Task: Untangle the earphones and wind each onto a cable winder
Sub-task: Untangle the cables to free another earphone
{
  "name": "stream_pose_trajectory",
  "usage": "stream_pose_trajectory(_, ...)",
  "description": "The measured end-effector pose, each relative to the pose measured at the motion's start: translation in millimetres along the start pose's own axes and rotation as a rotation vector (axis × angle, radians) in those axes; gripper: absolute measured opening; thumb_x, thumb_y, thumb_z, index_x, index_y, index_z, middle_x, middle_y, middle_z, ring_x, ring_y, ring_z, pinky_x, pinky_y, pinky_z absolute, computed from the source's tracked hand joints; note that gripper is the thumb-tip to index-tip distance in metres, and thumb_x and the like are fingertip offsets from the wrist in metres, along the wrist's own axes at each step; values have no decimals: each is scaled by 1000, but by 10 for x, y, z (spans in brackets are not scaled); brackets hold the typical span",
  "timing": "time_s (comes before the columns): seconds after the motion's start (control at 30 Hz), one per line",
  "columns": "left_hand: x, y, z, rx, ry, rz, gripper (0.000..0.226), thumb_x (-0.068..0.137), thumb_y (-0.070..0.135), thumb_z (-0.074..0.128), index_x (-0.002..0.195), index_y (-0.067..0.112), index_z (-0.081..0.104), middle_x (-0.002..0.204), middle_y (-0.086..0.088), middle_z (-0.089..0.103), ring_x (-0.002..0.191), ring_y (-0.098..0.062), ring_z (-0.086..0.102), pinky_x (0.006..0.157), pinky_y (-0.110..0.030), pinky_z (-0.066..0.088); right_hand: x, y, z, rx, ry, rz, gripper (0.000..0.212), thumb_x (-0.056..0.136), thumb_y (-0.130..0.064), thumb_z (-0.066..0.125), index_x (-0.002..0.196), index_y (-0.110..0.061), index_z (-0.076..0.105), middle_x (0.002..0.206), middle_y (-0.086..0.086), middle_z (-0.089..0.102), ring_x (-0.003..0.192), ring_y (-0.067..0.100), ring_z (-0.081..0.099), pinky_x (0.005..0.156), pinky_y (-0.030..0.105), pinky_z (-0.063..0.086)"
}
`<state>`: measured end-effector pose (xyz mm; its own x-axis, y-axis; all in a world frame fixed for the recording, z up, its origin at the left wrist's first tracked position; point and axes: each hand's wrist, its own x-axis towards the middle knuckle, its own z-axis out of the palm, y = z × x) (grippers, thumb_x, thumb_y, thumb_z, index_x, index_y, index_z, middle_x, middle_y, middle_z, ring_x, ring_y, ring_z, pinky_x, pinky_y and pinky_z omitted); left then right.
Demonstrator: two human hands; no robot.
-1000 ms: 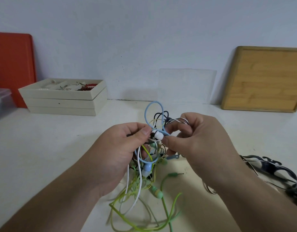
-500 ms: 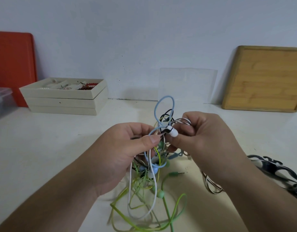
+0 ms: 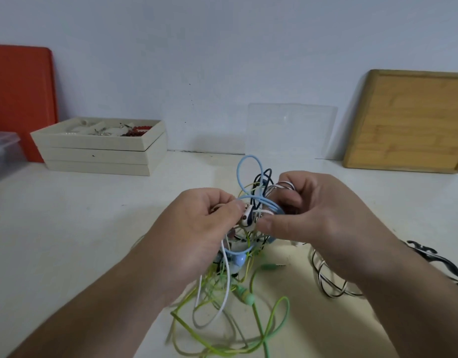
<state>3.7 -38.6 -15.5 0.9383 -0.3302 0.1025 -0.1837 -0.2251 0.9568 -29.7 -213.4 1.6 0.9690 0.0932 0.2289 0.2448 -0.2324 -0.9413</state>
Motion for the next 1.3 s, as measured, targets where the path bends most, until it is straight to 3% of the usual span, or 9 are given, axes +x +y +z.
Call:
stream_pose_trajectory(0.17, -5, 22, -22, -133, -14, -36, 27, 94, 26, 61, 72, 16, 73, 63, -7, 66, 52, -18, 60, 46, -22, 45, 14, 34, -24, -34, 47, 2, 50, 65, -24, 80, 63, -21, 30, 61, 1, 40, 61, 26, 29, 59, 36, 27)
stream_pose_trajectory(0.33, -2, 35, -27, -253, -44, -51, 20, 88, 26, 65, 79, 9, 72, 66, -13, 65, 52, -20, 58, 43, -22, 46, 0, 6, 2, -170, 32, -37, 43, 56, -28, 84, 61, -26, 42, 59, -5, 51, 57, 14, 44, 57, 33, 41)
stream_pose_trajectory(0.47, 12, 18, -13, -186, 33, 63, 12, 88, 19, 69, 98, 20, 62, 71, -5, 72, 52, -14, 60, 48, -21, 45, 3, -7, 53, -281, 135, -104, 50, 70, -33, 83, 62, -21, 35, 57, -4, 35, 53, 13, 31, 49, 28, 29)
stream_pose_trajectory(0.53, 13, 17, -15, -147, 49, 158, 21, 92, 12, 65, 102, 28, 55, 68, -6, 67, 52, -17, 60, 49, -25, 45, 20, 18, 31, -257, 144, -90, 51, 76, -26, 81, 65, -18, 32, 59, -1, 34, 54, 15, 30, 51, 30, 27)
stream_pose_trajectory(0.67, -4, 47, -29, -115, 13, 273, 32, 94, 3, 61, 100, 34, 56, 71, -7, 61, 50, -18, 59, 47, -23, 46, 37, 42, 5, -42, 119, -70, 33, 72, -15, 66, 62, -23, 35, 58, -4, 49, 59, 14, 55, 65, 37, 35)
stream_pose_trajectory(0.8, 0, 31, -21, -163, -32, 220, 26, 82, 18, 77, 104, 26, 65, 76, -2, 69, 54, -16, 59, 50, -22, 48, 36, 10, -12, 86, 81, -81, 29, 71, -7, 61, 64, -19, 35, 60, 4, 61, 65, 17, 60, 66, 32, 38)
stream_pose_trajectory(0.97, -3, 7, -13, -171, -20, 179, 25, 71, 37, 81, 91, 23, 76, 85, -7, 76, 58, -30, 60, 52, -31, 50, 19, -15, 18, 52, 27, -81, 34, 76, -10, 66, 68, -18, 35, 75, 36, 53, 58, 9, 60, 53, 15, 38)
stream_pose_trajectory(1.13, 11, -28, 1, -196, -106, 67, 24, 82, 44, 73, 93, 23, 75, 72, -3, 64, 59, -19, 51, 52, -29, 45, 36, 23, 7, 1, 16, -81, 36, 77, -21, 69, 67, -21, 34, 67, 8, 69, 66, 17, 60, 59, 31, 35)
stream_pose_trajectory(1.3, -18, 22, -18, -207, -195, 11, 22, 76, 41, 62, 80, 26, 77, 64, 0, 48, 52, -11, 45, 49, -21, 43, 22, -7, 10, -90, 48, -50, 38, 69, -30, 75, 65, -26, 38, 69, 5, 70, 65, 22, 43, 59, 41, 33)
